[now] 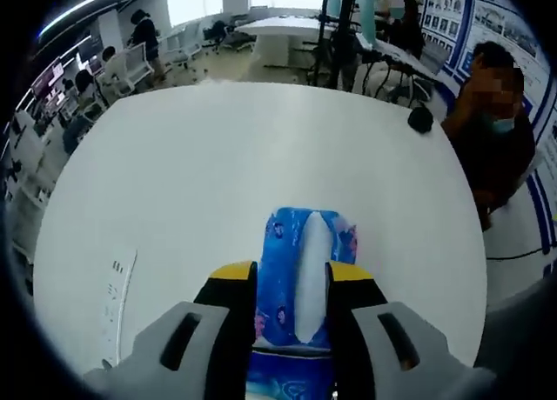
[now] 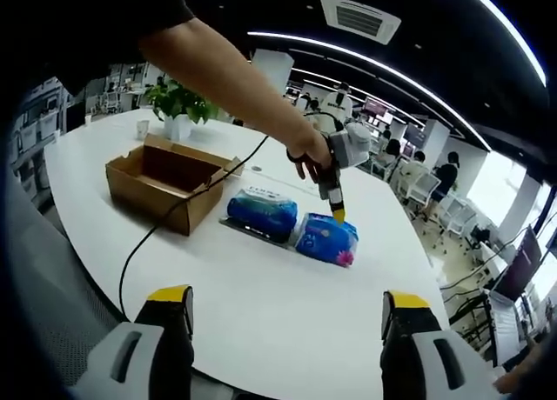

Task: Operate the shoe box by opening the lid, removing the specified soft item, and placing it in the target area until the item is outside and the box remains undamaged.

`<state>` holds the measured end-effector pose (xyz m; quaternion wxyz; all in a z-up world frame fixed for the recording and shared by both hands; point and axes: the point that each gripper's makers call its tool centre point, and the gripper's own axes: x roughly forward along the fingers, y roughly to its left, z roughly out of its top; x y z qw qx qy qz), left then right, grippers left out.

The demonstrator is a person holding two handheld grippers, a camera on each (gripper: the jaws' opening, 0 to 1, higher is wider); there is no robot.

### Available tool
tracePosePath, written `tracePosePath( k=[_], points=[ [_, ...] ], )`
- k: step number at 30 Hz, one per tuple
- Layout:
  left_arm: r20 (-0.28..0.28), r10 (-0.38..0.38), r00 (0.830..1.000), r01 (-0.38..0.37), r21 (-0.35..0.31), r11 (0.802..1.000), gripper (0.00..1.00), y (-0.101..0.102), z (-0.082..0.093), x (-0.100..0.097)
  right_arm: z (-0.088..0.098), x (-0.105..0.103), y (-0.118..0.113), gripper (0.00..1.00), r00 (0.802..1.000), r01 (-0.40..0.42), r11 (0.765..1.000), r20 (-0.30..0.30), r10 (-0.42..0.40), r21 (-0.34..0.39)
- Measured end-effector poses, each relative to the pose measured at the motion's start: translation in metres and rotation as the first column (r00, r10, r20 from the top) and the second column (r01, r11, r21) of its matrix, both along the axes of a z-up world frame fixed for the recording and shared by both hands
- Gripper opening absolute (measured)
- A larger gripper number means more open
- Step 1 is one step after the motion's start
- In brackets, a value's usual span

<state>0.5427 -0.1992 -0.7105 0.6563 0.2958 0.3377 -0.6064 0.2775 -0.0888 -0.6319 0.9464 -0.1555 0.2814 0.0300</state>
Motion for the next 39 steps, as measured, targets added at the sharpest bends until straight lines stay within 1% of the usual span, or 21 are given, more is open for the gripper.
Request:
tracePosePath(
  k=[1, 6, 7, 9, 11, 15, 17, 19, 21, 28, 31, 34, 39],
  points=[
    [-0.004, 0.001, 1.0, -0.001, -0.004, 1.0, 0.31, 0.002, 0.004, -0.002, 0.0, 0.0, 0.0, 0.9, 1.0, 0.0, 1.0, -0.001, 0.0, -0.003],
    [0.01, -0.015, 1.0, 0.015, -0.034, 0.999, 0.39, 0.006, 0.021, -0.009, 0.0, 0.0, 0.0, 0.9, 1.0, 0.003, 1.0, 0.003, -0.003, 0.013],
    [0.01, -0.018, 1.0, 0.019, -0.057, 0.998, 0.39, 0.006, 0.026, -0.011, 0.0, 0.0, 0.0, 0.9, 1.0, 0.001, 1.0, 0.002, -0.001, 0.01],
    [-0.003, -0.017, 1.0, 0.016, -0.08, 0.997, 0.39, 0.007, 0.033, -0.014, 0.0, 0.0, 0.0, 0.9, 1.0, 0.002, 1.0, 0.004, -0.002, 0.011],
    [0.0, -0.015, 1.0, 0.015, -0.094, 0.995, 0.4, 0.009, 0.039, -0.016, 0.0, 0.0, 0.001, 0.91, 1.0, 0.004, 1.0, 0.007, -0.004, 0.021],
    [0.014, -0.035, 0.999, 0.036, -0.097, 0.995, 0.45, 0.016, 0.046, -0.02, 0.0, 0.001, 0.001, 0.91, 1.0, 0.007, 1.0, 0.008, -0.008, 0.03],
    [0.01, -0.041, 0.999, 0.042, -0.095, 0.995, 0.48, 0.021, 0.048, -0.023, 0.001, 0.001, 0.001, 0.91, 1.0, 0.007, 0.999, 0.01, -0.008, 0.035],
    [0.023, -0.057, 0.998, 0.059, -0.09, 0.994, 0.49, 0.028, 0.049, -0.027, 0.001, 0.001, 0.001, 0.92, 1.0, 0.007, 0.999, 0.011, -0.007, 0.036],
    [0.025, -0.064, 0.998, 0.066, -0.09, 0.994, 0.52, 0.035, 0.05, -0.03, 0.001, 0.0, 0.002, 0.92, 1.0, 0.008, 0.999, 0.012, -0.009, 0.05],
    [0.027, -0.069, 0.997, 0.071, -0.089, 0.994, 0.63, 0.053, 0.054, -0.037, 0.002, 0.0, 0.003, 0.92, 1.0, 0.011, 0.998, 0.021, -0.012, 0.063],
    [0.029, -0.067, 0.997, 0.07, -0.108, 0.992, 0.64, 0.056, 0.061, -0.04, 0.003, 0.0, 0.002, 0.93, 1.0, 0.016, 0.997, 0.025, -0.018, 0.073],
    [0.039, -0.065, 0.997, 0.07, -0.124, 0.99, 0.7, 0.056, 0.064, -0.038, 0.002, 0.0, 0.003, 0.93, 1.0, 0.018, 0.997, 0.023, -0.02, 0.08],
    [0.057, -0.074, 0.996, 0.081, -0.126, 0.989, 0.73, 0.062, 0.068, -0.044, 0.002, -0.001, 0.003, 0.93, 0.999, 0.021, 0.996, 0.023, -0.023, 0.09]
  ],
)
